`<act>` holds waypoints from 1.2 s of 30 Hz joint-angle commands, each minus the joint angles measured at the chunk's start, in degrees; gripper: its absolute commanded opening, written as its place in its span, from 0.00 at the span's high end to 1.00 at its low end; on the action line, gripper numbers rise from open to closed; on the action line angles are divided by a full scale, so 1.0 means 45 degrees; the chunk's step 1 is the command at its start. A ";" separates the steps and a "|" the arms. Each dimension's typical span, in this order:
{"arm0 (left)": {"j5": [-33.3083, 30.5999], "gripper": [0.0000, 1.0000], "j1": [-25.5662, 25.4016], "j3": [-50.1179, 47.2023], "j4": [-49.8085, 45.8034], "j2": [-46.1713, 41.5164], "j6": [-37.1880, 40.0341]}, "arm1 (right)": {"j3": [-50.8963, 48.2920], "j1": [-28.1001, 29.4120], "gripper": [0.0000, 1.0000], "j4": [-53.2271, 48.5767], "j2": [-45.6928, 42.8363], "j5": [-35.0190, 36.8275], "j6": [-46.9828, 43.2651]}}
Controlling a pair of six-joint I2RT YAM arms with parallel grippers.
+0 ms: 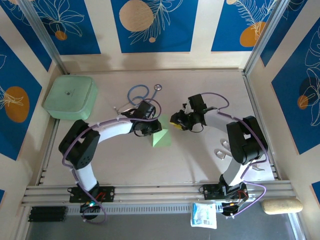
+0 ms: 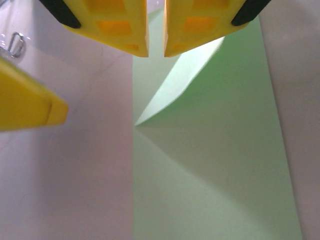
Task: Fold a paper plane with a square sheet of paper (pick it up from the middle)
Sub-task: Fold the triangle a second time at the center of the table, then turn over the paper at the center of the table.
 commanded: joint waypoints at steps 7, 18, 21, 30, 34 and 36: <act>-0.1353 0.88 0.0228 0.0222 -0.0375 0.1016 0.0406 | -0.0153 0.0839 0.60 -0.0168 0.0324 0.0189 0.1315; -0.1563 0.89 0.0329 -0.0736 0.0148 0.1176 -0.0130 | 0.0031 0.1551 0.66 -0.0089 0.0828 0.0828 0.2372; -0.1594 0.89 0.0332 -0.0891 0.0204 0.1157 -0.0236 | 0.0250 0.1677 0.67 -0.0202 0.1026 0.0929 0.2353; -0.1453 0.90 0.0342 -0.1232 0.0429 0.1120 -0.0548 | 0.0602 0.1928 0.70 -0.0109 0.1569 0.0747 0.2313; -0.1389 0.90 0.0367 -0.1307 0.0489 0.1085 -0.0629 | 0.0758 0.2009 0.72 -0.0167 0.1762 0.0720 0.2286; -0.1389 0.90 0.0356 -0.1339 0.0515 0.1099 -0.0666 | 0.0794 0.2057 0.72 -0.0148 0.1874 0.0654 0.2285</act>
